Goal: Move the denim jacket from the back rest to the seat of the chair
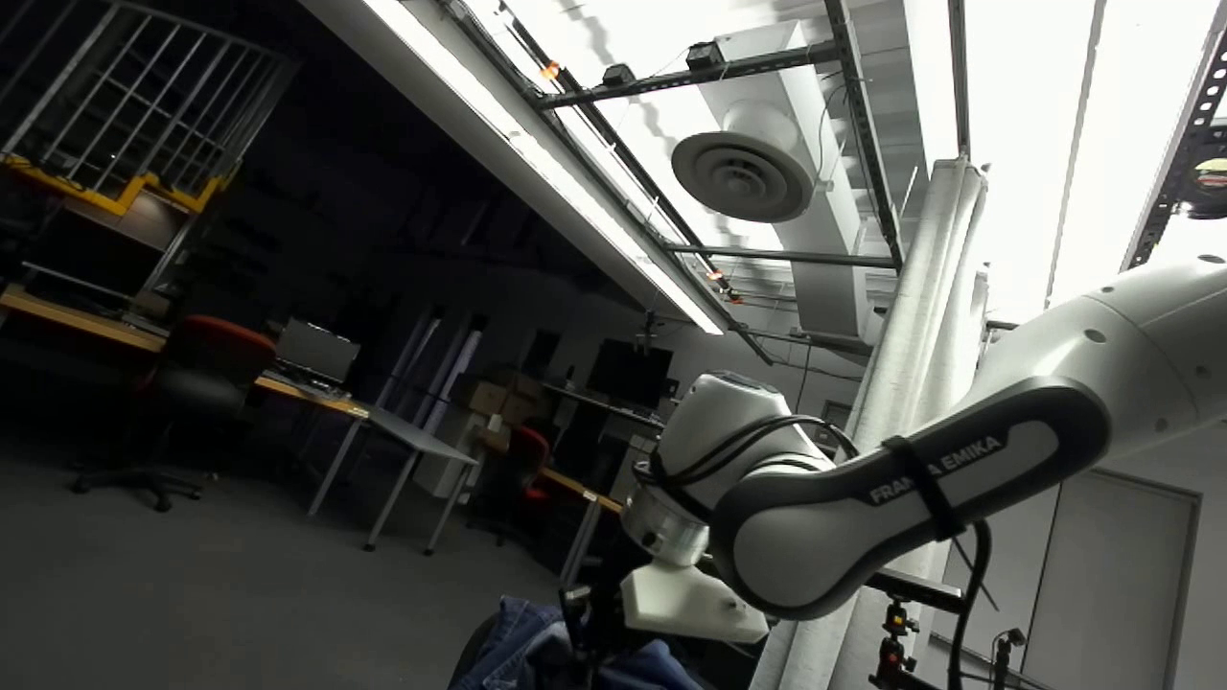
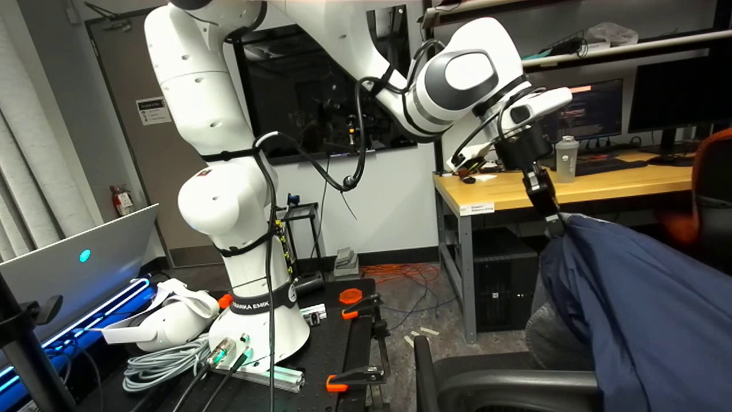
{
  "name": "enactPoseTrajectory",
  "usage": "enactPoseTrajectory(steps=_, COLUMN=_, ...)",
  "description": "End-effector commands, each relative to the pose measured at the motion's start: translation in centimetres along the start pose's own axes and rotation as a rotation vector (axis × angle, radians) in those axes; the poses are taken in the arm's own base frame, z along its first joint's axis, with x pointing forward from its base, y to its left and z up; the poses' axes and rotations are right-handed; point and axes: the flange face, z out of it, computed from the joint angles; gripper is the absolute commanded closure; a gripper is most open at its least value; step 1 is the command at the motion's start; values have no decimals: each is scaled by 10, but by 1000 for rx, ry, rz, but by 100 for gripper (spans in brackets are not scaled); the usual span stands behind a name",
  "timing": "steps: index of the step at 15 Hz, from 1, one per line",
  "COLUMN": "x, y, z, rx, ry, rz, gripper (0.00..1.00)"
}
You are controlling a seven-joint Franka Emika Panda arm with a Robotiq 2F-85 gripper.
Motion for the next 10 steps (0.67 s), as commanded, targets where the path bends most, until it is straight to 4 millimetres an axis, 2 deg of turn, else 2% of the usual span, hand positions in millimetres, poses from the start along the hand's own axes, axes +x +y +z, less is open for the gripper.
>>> enactPoseTrajectory(steps=1, x=-25, y=-2, z=-35, rx=95, ry=54, rz=-141, gripper=98)
enactPoseTrajectory(steps=3, x=-32, y=0, z=-40, rx=134, ry=51, rz=-207, gripper=98)
enactPoseTrajectory(steps=4, x=-4, y=-1, z=-36, rx=151, ry=50, rz=-244, gripper=98)
enactPoseTrajectory(steps=7, x=5, y=-13, z=-62, rx=162, ry=72, rz=-393, gripper=98)
enactPoseTrajectory(steps=10, x=-5, y=-60, z=-85, rx=186, ry=130, rz=-525, gripper=98)
